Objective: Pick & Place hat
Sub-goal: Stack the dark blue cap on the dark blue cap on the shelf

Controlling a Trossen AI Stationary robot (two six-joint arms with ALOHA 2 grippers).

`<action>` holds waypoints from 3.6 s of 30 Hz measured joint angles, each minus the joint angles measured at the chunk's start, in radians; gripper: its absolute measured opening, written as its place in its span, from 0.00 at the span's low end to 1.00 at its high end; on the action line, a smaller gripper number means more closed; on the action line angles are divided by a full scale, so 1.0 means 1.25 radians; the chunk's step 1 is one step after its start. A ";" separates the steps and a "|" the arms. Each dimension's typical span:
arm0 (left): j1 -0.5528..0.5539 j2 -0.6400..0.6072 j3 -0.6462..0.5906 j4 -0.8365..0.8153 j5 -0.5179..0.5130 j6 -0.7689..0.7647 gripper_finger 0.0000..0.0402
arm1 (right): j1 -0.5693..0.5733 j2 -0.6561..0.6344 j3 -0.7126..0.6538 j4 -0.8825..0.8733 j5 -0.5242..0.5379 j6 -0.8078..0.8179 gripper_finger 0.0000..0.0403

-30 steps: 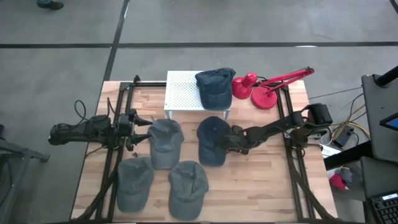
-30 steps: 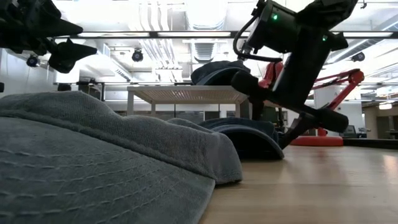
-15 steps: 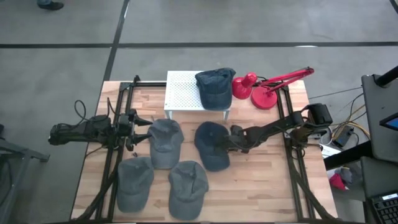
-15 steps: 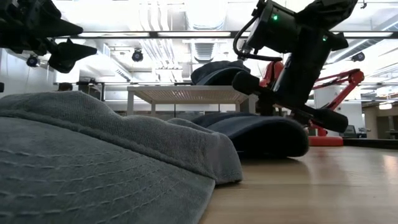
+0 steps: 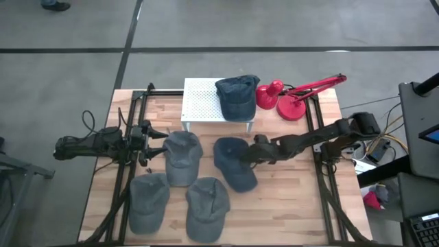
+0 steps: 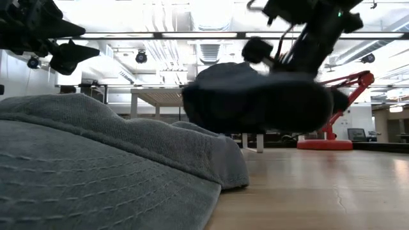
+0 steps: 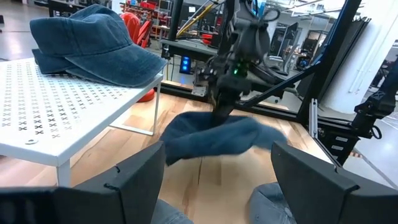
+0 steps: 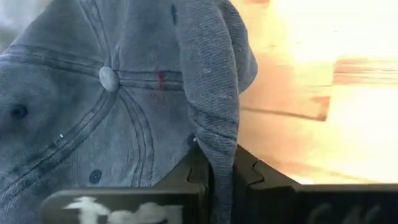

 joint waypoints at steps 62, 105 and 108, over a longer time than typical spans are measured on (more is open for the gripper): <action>0.000 0.011 0.000 -0.002 -0.006 0.042 0.74 | -0.302 -0.065 0.487 -0.243 0.443 -0.349 0.03; 0.000 0.011 0.000 -0.002 -0.006 0.044 0.74 | -0.367 0.001 0.485 -0.353 0.423 -0.258 0.03; 0.000 0.011 0.000 -0.002 -0.006 0.044 0.74 | -0.367 0.001 0.485 -0.353 0.420 -0.259 0.03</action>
